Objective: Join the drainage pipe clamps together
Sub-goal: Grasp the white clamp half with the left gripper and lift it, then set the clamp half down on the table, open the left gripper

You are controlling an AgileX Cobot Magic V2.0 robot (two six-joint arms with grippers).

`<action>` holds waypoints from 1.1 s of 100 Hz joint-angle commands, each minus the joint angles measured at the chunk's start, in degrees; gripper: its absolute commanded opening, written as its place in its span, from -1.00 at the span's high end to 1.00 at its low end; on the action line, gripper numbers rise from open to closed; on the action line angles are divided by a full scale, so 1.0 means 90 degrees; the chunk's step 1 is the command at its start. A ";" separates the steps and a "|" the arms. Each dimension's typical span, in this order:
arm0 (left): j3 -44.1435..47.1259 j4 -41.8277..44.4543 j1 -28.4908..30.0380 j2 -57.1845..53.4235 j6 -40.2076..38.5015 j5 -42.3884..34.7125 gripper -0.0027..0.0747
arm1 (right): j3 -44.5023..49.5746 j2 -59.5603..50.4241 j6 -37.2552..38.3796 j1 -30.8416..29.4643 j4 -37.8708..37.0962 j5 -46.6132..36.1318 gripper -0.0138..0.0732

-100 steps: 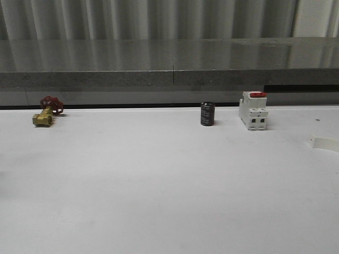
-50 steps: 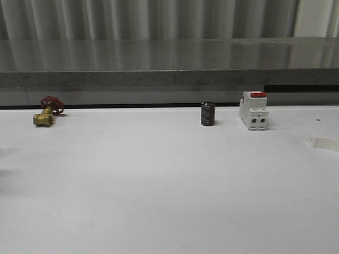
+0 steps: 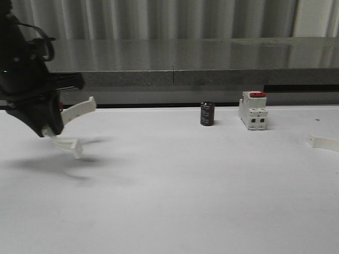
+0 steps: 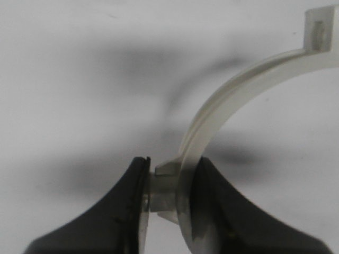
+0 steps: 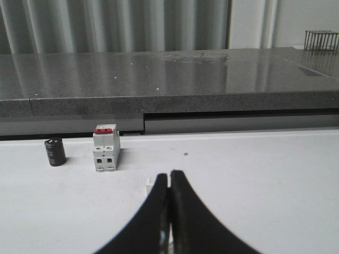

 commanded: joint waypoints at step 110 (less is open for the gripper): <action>-0.0857 0.0044 -0.0981 0.0101 -0.0722 -0.0218 0.10 | -0.0098 -0.0122 -0.0025 -0.0040 -0.0073 -0.0469 0.84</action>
